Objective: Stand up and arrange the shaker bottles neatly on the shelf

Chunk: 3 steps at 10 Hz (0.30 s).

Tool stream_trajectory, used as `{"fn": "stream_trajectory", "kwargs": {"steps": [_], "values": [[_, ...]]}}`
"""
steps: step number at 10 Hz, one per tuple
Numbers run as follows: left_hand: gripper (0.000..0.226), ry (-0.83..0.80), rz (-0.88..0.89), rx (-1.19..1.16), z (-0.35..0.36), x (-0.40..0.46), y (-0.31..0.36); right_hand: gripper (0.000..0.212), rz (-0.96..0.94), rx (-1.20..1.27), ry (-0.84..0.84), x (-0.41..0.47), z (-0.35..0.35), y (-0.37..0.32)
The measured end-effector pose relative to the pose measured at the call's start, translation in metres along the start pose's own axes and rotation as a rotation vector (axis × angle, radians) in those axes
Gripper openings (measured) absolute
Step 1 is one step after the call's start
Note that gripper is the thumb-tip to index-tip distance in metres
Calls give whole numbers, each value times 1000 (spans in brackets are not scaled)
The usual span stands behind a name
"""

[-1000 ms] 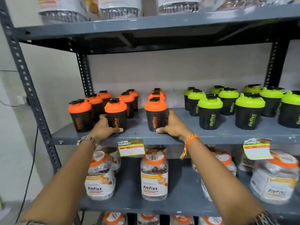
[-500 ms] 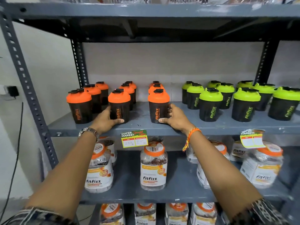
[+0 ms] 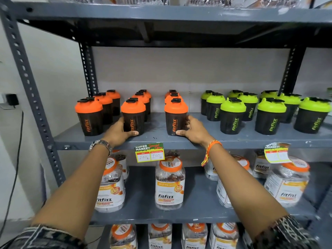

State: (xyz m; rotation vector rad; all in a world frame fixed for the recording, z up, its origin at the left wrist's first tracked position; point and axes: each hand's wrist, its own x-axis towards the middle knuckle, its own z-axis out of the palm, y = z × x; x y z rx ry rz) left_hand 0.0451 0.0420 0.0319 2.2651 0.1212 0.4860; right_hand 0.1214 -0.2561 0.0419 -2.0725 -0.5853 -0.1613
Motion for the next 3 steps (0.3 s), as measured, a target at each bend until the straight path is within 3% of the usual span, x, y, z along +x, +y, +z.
{"fn": "stream_trajectory", "kwargs": {"steps": [2, 3], "values": [[83, -12, -29, -9, -2, 0, 0, 70, 44, -37, -38, -5, -2, -3], [102, -36, -20, -114, -3, 0, 1, 86, 55, 25, 82, -15, -12, -13]]}}
